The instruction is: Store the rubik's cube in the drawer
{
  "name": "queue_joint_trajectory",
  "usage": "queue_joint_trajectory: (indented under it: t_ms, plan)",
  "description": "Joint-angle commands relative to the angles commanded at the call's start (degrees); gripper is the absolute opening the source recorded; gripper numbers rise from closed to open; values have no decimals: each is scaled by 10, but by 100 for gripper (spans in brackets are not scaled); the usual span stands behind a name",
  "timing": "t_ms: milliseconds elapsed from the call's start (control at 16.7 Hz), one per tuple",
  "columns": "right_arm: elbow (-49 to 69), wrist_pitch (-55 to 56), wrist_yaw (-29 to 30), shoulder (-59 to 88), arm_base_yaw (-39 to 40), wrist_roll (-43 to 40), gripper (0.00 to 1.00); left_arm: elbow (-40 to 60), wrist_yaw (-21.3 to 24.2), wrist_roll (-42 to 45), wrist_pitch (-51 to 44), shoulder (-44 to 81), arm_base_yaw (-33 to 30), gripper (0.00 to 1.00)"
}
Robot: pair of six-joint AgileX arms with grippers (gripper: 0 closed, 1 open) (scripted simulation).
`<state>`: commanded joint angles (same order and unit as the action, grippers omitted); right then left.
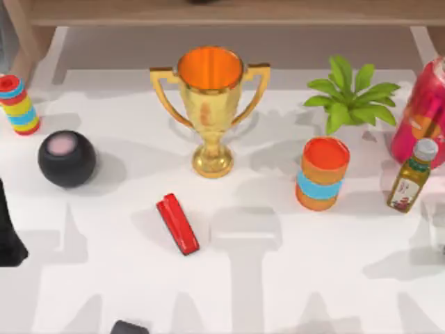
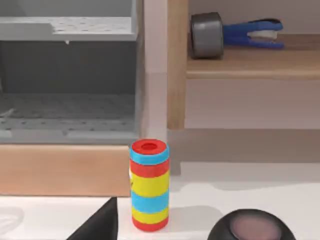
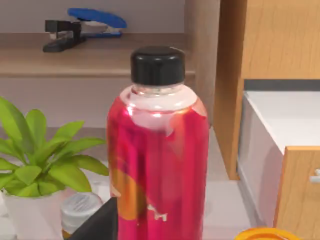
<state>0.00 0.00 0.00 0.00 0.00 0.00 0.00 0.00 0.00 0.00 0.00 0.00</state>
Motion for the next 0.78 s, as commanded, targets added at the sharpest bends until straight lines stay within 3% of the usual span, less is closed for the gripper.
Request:
queue_joint_trajectory:
  t_ms: [360, 780]
  plan:
    - [60, 4, 16, 61, 16, 2, 100, 0, 0, 0, 0, 0, 0, 100]
    - [354, 26, 85, 381, 81, 6, 100, 0, 0, 0, 0, 0, 0, 100]
